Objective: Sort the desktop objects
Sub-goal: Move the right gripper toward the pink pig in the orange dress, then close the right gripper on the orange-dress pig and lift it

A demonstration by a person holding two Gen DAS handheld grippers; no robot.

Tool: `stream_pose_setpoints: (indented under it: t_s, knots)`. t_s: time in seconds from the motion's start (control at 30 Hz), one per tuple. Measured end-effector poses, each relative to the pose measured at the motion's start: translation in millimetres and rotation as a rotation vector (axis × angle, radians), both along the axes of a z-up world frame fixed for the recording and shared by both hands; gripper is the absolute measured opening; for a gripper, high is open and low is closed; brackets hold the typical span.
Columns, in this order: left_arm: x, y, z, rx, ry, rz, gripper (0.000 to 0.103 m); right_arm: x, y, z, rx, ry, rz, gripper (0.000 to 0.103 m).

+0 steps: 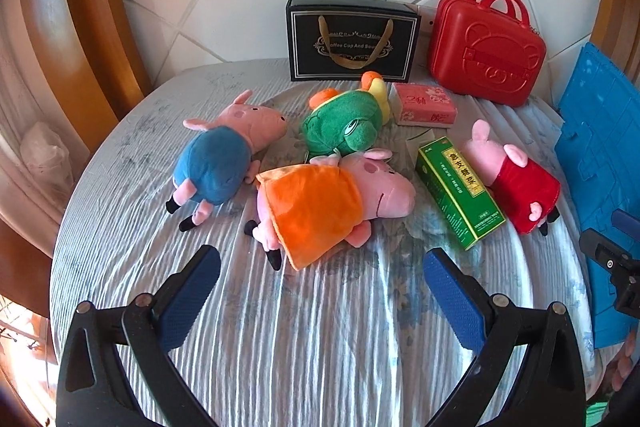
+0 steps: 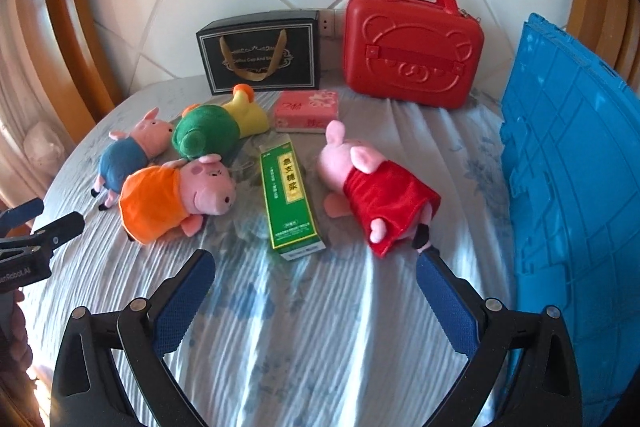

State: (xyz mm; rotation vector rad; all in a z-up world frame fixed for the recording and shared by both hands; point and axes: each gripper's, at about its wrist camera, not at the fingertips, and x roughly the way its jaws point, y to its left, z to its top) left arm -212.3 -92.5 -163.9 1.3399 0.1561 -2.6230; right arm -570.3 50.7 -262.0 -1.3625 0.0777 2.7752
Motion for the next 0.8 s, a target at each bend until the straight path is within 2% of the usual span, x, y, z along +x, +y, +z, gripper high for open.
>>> stream_pose_setpoints:
  t_s: [0.07, 0.13, 0.27, 0.33, 0.47, 0.7, 0.8]
  knots:
    - [-10.5, -10.9, -11.7, 0.008, -0.026, 0.011, 0.103, -11.9, -7.1, -7.8, 0.005, -0.023, 0.016, 0.092]
    - [-20.6, -20.5, -25.2, 0.024, -0.055, 0.017, 0.103, -28.2, -16.5, -16.6, 0.005, -0.046, 0.046, 0.087]
    - [-39.2, -35.1, -56.9, 0.047, -0.113, 0.026, 0.103, -65.6, -43.8, -34.5, -0.015, -0.077, 0.128, 0.087]
    - [-49.1, -39.8, -73.6, 0.063, -0.144, 0.034, 0.103, -85.8, -60.1, -46.9, -0.033, -0.1, 0.189, 0.089]
    - [-65.4, -40.8, -101.6, 0.07, -0.194, 0.033, 0.103, -123.5, -84.5, -76.8, -0.055, -0.152, 0.27, 0.101]
    - [-86.0, -51.9, -123.4, 0.064, -0.205, 0.044, 0.103, -162.9, -107.4, -110.2, -0.076, -0.203, 0.37, 0.103]
    - [-91.5, -55.9, -127.5, 0.085, -0.202, 0.033, 0.103, -176.0, -112.7, -121.1, -0.096, -0.22, 0.392, 0.103]
